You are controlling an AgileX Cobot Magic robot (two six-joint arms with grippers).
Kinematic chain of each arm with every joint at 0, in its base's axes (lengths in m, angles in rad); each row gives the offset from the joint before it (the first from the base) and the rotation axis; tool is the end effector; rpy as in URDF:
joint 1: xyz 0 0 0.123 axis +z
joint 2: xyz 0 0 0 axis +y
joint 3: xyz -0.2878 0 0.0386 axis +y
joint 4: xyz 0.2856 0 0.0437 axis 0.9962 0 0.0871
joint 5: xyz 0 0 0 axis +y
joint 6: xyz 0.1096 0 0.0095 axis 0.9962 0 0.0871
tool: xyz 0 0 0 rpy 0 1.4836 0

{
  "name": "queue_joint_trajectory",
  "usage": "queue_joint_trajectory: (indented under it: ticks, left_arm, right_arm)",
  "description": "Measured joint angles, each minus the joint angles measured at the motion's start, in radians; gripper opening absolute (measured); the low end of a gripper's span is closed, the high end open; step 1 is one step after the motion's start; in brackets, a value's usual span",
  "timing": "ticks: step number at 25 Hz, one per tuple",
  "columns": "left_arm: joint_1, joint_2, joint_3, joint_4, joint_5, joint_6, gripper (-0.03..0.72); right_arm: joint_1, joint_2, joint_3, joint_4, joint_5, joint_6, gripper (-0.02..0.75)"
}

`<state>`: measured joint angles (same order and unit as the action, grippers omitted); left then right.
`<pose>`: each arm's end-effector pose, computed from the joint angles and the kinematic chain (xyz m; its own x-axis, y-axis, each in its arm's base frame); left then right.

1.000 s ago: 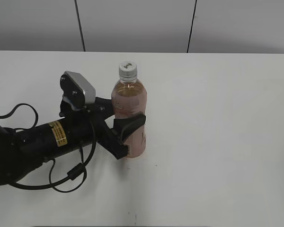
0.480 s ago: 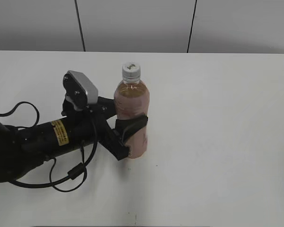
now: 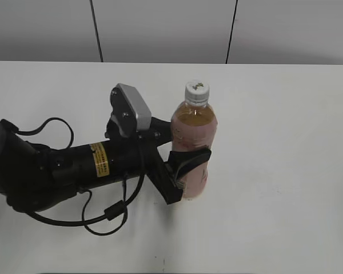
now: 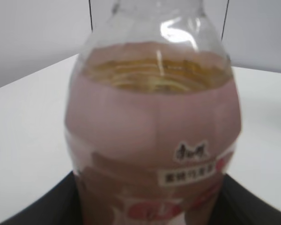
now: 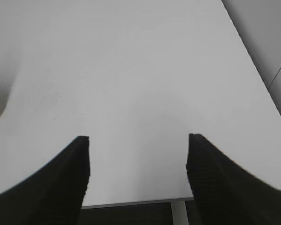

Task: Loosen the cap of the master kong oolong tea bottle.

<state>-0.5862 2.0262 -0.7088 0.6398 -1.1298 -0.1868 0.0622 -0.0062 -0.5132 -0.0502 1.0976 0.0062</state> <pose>0.2721 -0.2520 0.0813 -0.0479 0.1535 -0.9870 0.9197 0.3923 0.0164 0.0354 -0.0027 0.2877 -0.4697 -0.0460 -0.8816 -0.0306 0.9989 -0.0358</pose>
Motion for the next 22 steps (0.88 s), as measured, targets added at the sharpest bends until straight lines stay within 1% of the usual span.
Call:
queue_joint_trajectory:
  ticks: [6, 12, 15, 18, 22]
  left_arm:
    - [-0.057, -0.001, -0.007, -0.052, -0.002, -0.033, 0.387]
    - [-0.06, 0.051, -0.01, -0.064, -0.029, -0.033, 0.387]
    - [-0.06, 0.053, -0.011, -0.061, -0.033, -0.033, 0.387]
    - [-0.06, 0.053, -0.011, -0.058, -0.033, -0.033, 0.387]
    - [-0.06, 0.053, -0.013, -0.046, -0.033, -0.033, 0.387]
  right_arm:
    - [0.0, 0.0, 0.0, 0.023, 0.0, 0.001, 0.493]
    - [0.0, 0.0, 0.0, 0.056, 0.0, 0.001, 0.493]
    - [0.0, 0.012, -0.008, 0.095, -0.004, -0.017, 0.493]
    - [0.0, 0.124, -0.025, 0.187, -0.018, -0.117, 0.491]
    - [0.0, 0.396, -0.065, 0.317, -0.029, -0.287, 0.464]
